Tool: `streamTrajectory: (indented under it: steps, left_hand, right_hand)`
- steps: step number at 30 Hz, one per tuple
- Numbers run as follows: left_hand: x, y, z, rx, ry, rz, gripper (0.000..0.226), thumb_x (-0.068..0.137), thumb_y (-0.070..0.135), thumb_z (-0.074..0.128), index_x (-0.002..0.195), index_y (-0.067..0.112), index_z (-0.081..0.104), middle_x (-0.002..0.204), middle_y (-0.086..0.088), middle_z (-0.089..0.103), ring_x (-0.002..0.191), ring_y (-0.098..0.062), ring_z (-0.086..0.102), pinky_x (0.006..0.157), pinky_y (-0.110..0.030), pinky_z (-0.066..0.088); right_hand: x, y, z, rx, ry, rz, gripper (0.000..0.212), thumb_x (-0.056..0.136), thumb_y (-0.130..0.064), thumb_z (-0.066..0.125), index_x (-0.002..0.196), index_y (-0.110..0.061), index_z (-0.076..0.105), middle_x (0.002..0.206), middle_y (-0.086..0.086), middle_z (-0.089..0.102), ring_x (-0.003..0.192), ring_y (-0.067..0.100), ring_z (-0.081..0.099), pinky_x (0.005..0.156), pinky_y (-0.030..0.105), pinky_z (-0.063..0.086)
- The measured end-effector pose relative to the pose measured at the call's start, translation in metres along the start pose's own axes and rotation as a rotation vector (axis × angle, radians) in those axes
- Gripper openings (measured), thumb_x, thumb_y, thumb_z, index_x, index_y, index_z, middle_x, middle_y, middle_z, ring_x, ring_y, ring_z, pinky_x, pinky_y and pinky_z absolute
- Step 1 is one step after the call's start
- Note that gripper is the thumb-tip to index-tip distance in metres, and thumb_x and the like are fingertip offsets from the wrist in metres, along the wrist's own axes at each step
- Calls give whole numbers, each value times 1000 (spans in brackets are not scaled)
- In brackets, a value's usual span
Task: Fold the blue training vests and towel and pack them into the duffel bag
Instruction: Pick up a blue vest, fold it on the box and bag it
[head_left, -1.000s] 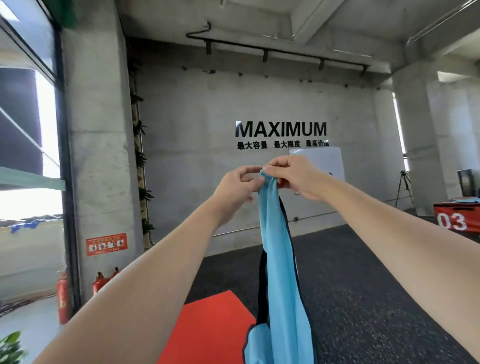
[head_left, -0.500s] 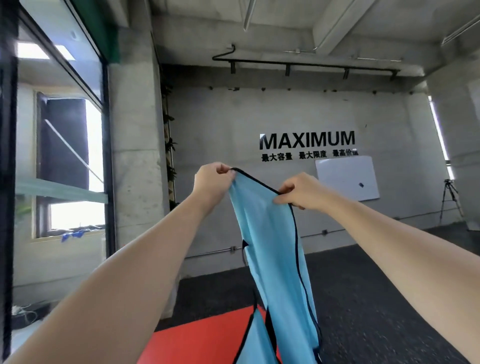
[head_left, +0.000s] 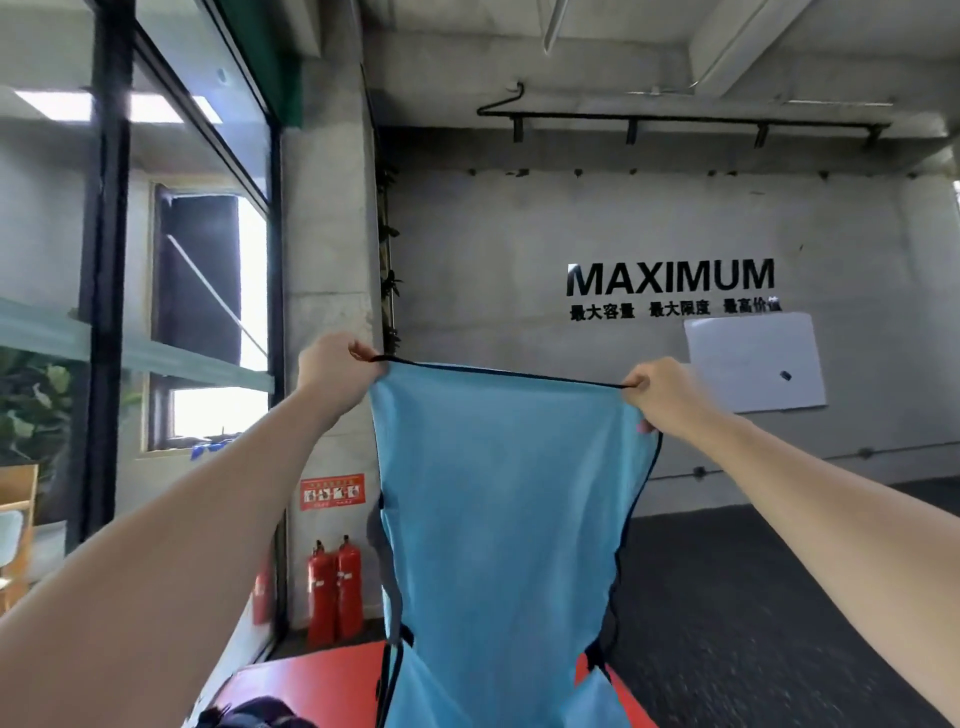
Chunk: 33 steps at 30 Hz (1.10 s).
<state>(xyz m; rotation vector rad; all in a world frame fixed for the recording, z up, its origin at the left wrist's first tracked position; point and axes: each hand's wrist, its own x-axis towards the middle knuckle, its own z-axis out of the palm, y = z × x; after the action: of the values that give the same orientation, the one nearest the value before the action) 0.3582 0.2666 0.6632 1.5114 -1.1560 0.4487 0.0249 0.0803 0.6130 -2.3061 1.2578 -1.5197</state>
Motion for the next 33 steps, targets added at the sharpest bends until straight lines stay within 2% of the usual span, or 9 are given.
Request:
streamTrajectory:
  steps: [6,8,11,16,21,24,28,31,33]
  left_hand:
    - [11,-57,10,-13,-118,-161,14,77,6,80,77,11,68,71,-10,72,55,-14,68,47,-19,50]
    - [13,-80,23,-109,-162,-244,15,77,-3,79,80,5,67,78,-17,74,58,-20,73,59,-29,62]
    - [25,-123,49,-156,-156,-283,15,74,1,83,78,5,70,77,-13,75,68,-27,76,79,-45,62]
    - [42,-183,102,-45,-99,-224,19,71,30,86,69,18,72,68,1,73,74,-21,73,75,-39,61]
    - [18,-250,161,-10,-102,-227,17,74,30,83,70,21,69,73,1,71,75,-19,66,74,-33,54]
    - [-34,-301,198,67,-248,-262,12,75,24,81,71,20,70,73,4,71,73,-12,64,74,-31,53]
    - [-133,-368,234,171,-454,-285,12,71,22,78,65,22,67,67,7,69,70,-13,65,73,-35,56]
    - [-205,-402,249,300,-798,-330,8,76,24,72,70,22,66,75,8,68,77,-16,62,75,-32,50]
    - [-245,-416,253,411,-975,-271,6,79,30,62,83,30,66,89,5,69,94,-21,62,79,-29,44]
  right_hand:
    - [9,-5,53,107,-37,47,15,100,-23,62,92,-11,68,84,7,71,57,15,73,63,39,64]
    - [19,2,78,114,-42,53,20,99,-25,64,87,-9,68,83,8,71,61,12,73,64,38,64]
    - [36,19,121,140,-55,47,18,96,-24,68,83,-12,69,80,6,73,70,13,73,75,39,62]
    - [71,47,189,123,-50,21,13,95,-26,67,87,-17,72,83,-6,69,86,17,65,75,28,43]
    - [60,83,257,157,-105,26,11,94,-27,68,93,-18,75,89,-8,68,87,11,61,81,26,42]
    - [24,118,301,175,-220,67,9,91,-24,72,92,-17,78,90,-7,72,88,10,63,79,24,43]
    - [-59,170,356,90,-440,95,2,87,-19,76,87,-20,78,84,-11,72,80,4,64,67,6,39]
    - [-128,211,391,-31,-754,157,7,85,-24,78,86,-30,73,93,-10,73,86,9,63,67,12,40]
    - [-167,228,406,-101,-955,174,14,86,-36,77,97,-32,70,95,-17,65,94,10,61,68,14,41]
